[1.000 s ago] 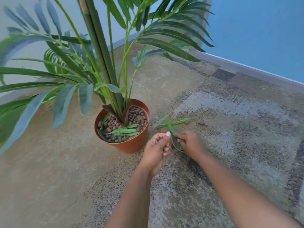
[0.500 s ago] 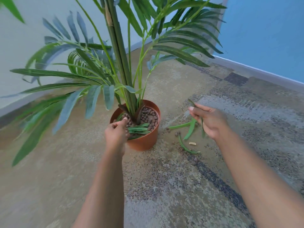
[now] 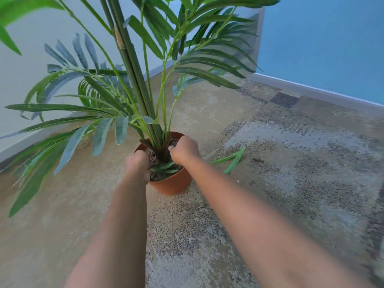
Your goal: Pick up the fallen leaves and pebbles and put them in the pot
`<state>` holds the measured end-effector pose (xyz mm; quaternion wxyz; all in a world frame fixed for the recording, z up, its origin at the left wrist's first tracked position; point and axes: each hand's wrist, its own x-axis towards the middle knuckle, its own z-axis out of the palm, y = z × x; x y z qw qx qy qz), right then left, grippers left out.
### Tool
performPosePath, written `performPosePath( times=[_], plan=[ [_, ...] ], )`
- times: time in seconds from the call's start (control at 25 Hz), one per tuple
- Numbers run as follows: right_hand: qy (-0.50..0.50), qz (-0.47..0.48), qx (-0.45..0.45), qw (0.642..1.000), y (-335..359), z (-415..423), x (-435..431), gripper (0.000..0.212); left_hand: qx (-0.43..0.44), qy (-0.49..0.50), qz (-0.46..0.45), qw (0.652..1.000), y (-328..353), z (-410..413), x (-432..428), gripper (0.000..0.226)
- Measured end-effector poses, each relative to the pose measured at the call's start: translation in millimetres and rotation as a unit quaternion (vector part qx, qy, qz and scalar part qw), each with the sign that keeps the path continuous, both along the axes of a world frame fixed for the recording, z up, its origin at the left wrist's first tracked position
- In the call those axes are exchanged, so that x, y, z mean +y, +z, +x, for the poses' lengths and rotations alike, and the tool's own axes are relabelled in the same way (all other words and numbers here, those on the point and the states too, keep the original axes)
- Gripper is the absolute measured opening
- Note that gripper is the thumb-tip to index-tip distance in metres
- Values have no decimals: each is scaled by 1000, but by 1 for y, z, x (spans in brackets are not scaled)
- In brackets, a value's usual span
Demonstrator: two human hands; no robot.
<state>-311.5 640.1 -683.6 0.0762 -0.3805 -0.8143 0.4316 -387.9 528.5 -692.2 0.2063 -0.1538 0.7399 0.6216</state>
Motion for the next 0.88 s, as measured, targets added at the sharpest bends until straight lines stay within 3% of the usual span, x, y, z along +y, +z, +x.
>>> performPosePath(
  times=[0.12, 0.2, 0.28, 0.36, 0.48, 0.64, 0.72, 0.8, 0.88],
  plan=[
    [-37, -67, 89, 993, -9, 18, 24, 27, 6, 61, 125, 990, 8, 10, 1, 29],
    [-85, -116, 150, 978, -21, 43, 52, 23, 87, 123, 184, 971, 3, 34, 9, 28],
    [-146, -128, 150, 969, -43, 76, 86, 16, 238, 169, 108, 950, -10, 70, 23, 23],
    [-188, -47, 77, 978, -71, 110, 117, 15, 359, 112, 44, 926, -27, 114, 40, 27],
    [-163, 71, -70, 982, -114, 148, 149, 16, 425, -111, -14, 898, -63, 160, 67, 27],
    [-129, 159, -150, 967, -145, 162, 170, 34, 409, -320, -171, 837, -116, 150, 98, 24],
    [-90, 218, -172, 956, -149, 154, 174, 45, 365, -335, -222, 840, -135, 131, 105, 35],
    [-54, 242, -183, 951, -150, 143, 176, 58, 296, -332, -270, 854, -149, 115, 109, 60],
    [-25, 265, -197, 944, -154, 139, 179, 52, 271, -358, -283, 848, -158, 104, 113, 74]
  ],
)
